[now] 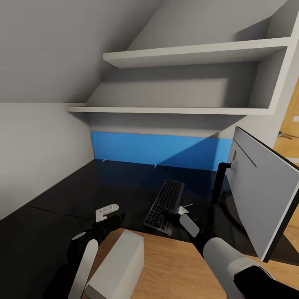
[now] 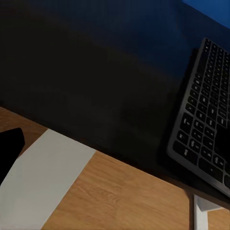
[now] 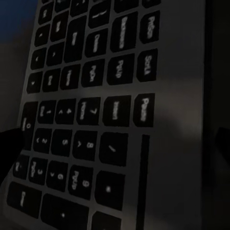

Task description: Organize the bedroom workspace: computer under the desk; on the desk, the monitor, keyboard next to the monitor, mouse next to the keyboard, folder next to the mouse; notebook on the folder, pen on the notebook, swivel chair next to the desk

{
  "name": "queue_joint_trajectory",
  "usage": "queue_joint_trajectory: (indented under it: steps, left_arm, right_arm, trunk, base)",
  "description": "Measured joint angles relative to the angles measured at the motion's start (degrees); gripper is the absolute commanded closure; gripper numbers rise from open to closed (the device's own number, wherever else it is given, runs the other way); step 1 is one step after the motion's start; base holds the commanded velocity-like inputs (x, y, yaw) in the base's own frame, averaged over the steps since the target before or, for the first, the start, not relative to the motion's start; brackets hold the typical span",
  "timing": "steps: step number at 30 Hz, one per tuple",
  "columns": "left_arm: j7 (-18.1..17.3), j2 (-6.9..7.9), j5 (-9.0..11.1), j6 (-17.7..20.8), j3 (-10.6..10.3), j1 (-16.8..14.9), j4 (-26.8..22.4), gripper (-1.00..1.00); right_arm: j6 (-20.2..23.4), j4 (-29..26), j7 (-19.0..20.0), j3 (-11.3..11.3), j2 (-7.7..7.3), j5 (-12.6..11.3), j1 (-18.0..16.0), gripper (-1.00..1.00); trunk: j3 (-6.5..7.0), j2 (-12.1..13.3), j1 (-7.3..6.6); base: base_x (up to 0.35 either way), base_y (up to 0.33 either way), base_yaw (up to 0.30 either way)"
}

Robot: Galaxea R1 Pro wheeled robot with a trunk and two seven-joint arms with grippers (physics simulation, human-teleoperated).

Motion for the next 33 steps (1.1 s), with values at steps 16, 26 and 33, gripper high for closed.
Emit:
queue_joint_trajectory:
  steps: [16,26,33]
  left_arm:
    - [-0.08,-0.07,-0.01,0.04,-0.11,0.0,0.01,-1.0]
    - [-0.09,-0.08,0.07,0.04,-0.15,0.0,0.08,-1.0]
    - [-0.09,-0.08,0.03,0.04,-0.15,0.0,0.09,-1.0]
  right_arm:
    - [-0.22,-0.03,0.06,-0.01,-0.04,0.14,0.0,-1.0]
    - [-0.34,-0.05,0.06,-0.01,-0.07,0.17,0.0,-1.0]
    - [-0.47,-0.03,0.13,-0.05,-0.07,0.23,0.0,-1.0]
  trunk:
    - [0.0,0.0,0.0]
    - [1.61,3.6,-1.97]
    - [2.87,6.41,-3.51]
  base:
    - [0.0,0.0,0.001]
    - [0.0,0.0,0.0]
    - [0.0,0.0,0.0]
